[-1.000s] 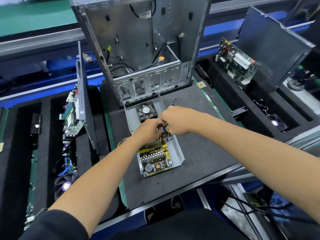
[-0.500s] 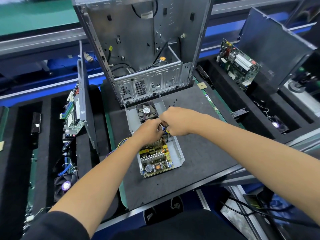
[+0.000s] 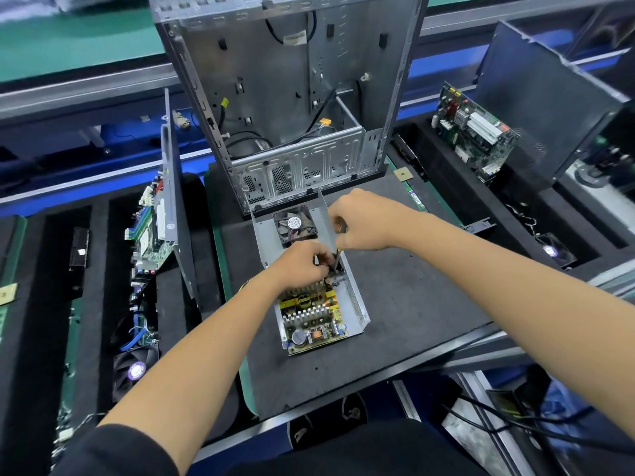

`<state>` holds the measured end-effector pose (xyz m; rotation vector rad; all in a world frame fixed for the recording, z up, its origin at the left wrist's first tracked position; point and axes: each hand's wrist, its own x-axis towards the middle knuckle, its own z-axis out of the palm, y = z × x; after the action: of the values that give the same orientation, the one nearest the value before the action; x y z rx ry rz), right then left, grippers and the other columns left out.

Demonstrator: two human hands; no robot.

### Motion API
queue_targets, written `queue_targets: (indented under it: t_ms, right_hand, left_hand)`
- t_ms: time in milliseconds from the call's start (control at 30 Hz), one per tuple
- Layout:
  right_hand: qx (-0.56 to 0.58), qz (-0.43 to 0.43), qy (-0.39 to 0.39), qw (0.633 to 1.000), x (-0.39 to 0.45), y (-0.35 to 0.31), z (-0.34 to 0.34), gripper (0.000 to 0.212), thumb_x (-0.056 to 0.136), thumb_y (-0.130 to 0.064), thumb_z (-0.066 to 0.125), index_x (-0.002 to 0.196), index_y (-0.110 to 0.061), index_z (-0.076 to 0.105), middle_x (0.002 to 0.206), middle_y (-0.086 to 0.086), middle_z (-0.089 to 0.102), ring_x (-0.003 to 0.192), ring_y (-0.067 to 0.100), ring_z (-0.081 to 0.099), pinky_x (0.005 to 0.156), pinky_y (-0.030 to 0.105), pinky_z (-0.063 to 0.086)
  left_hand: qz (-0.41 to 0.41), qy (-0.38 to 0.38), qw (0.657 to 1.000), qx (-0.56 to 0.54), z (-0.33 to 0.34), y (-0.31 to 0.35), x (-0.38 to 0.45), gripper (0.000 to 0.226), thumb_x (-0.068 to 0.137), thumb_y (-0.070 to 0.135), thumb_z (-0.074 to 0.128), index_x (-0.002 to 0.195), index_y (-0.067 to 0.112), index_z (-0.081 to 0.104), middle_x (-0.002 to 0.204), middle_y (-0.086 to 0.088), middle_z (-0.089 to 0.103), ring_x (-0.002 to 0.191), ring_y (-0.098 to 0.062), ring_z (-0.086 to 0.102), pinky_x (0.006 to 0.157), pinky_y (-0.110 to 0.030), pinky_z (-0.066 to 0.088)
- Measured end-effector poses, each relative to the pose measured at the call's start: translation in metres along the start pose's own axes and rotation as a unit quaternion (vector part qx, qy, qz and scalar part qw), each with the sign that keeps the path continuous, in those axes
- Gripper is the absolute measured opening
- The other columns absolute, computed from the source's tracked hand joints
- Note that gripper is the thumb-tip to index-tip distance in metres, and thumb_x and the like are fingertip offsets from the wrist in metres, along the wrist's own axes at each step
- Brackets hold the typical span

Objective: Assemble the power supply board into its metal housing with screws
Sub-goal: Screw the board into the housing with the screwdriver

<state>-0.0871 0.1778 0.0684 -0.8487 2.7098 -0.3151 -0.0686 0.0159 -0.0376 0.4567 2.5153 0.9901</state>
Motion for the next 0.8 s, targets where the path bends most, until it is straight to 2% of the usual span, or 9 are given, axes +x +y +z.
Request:
queue_targets:
  t_ms: [100,267,367,467,600,667,733,800]
  right_hand:
    - [0.015,0.012,0.018,1.0,-0.001,0.003,-0.005,0.005,0.074,-0.016,0.064,0.075,-0.014,0.059,0.068,-0.008,0.052,0.075,0.02,0.055,0.049,0.021,0.032]
    - [0.026,0.021,0.03,0.999,-0.003,0.003,-0.01,0.008,0.074,-0.016,0.066,0.079,-0.011,0.064,0.074,-0.002,0.058,0.071,0.019,0.054,0.049,0.022,0.035]
    - [0.032,0.024,0.034,0.999,-0.005,0.001,-0.01,0.009,0.074,-0.016,0.066,0.08,-0.009,0.065,0.073,-0.002,0.057,0.068,0.016,0.051,0.048,0.022,0.032]
    - [0.042,0.031,0.035,0.998,-0.006,0.0,-0.011,0.01,0.073,-0.015,0.066,0.081,-0.008,0.066,0.076,0.001,0.06,0.068,0.016,0.052,0.048,0.022,0.032]
    - [0.054,0.045,0.035,0.997,-0.006,0.0,-0.012,0.011,0.074,-0.018,0.067,0.081,-0.009,0.066,0.077,0.0,0.062,0.065,0.01,0.05,0.047,0.021,0.031]
    - [0.065,0.061,0.032,0.995,-0.006,0.0,-0.014,0.01,0.073,-0.018,0.068,0.078,-0.009,0.067,0.068,-0.004,0.061,0.057,0.006,0.05,0.043,0.019,0.032]
    - [0.093,0.087,0.033,0.991,-0.006,0.002,-0.017,0.009,0.073,-0.016,0.068,0.075,-0.008,0.067,0.047,-0.005,0.058,0.04,0.005,0.05,0.035,0.015,0.035]
    - [0.12,0.114,0.041,0.985,-0.005,0.003,-0.019,0.009,0.075,-0.015,0.067,0.073,-0.007,0.067,0.043,0.002,0.059,0.03,0.009,0.05,0.031,0.013,0.034]
  left_hand:
    - [-0.009,-0.022,1.0,-0.016,-0.001,0.002,0.0,0.014,0.077,0.013,0.071,0.08,0.025,0.062,0.084,0.007,0.061,0.071,-0.006,0.052,0.064,-0.018,0.037]
    - [0.001,-0.012,1.0,-0.005,0.001,0.001,-0.001,0.023,0.078,0.025,0.075,0.069,0.034,0.056,0.075,0.012,0.058,0.066,-0.001,0.05,0.062,-0.017,0.037]
    - [0.01,-0.003,1.0,0.01,0.002,0.0,-0.001,0.024,0.082,0.025,0.073,0.068,0.034,0.056,0.074,0.014,0.059,0.07,-0.003,0.053,0.066,-0.021,0.039]
    - [0.009,0.003,1.0,0.012,0.002,-0.001,0.0,0.015,0.083,0.024,0.073,0.075,0.027,0.061,0.079,0.01,0.062,0.077,-0.011,0.056,0.071,-0.025,0.042]
    - [0.006,0.024,1.0,0.018,0.002,-0.002,0.0,0.015,0.084,0.018,0.073,0.075,0.023,0.061,0.08,0.005,0.064,0.077,-0.014,0.057,0.067,-0.021,0.04]
    - [0.005,0.038,0.999,0.019,0.003,-0.001,-0.001,0.016,0.086,0.014,0.071,0.074,0.019,0.061,0.079,0.002,0.064,0.074,-0.015,0.056,0.062,-0.017,0.038]
    - [0.01,0.051,0.998,0.02,0.005,-0.001,-0.002,0.014,0.087,0.011,0.069,0.075,0.014,0.061,0.081,0.0,0.064,0.076,-0.018,0.057,0.066,-0.022,0.042]
    - [0.019,0.065,0.998,0.015,0.005,-0.001,-0.002,0.013,0.088,0.009,0.066,0.076,0.009,0.06,0.08,0.002,0.061,0.077,-0.017,0.056,0.071,-0.027,0.043]
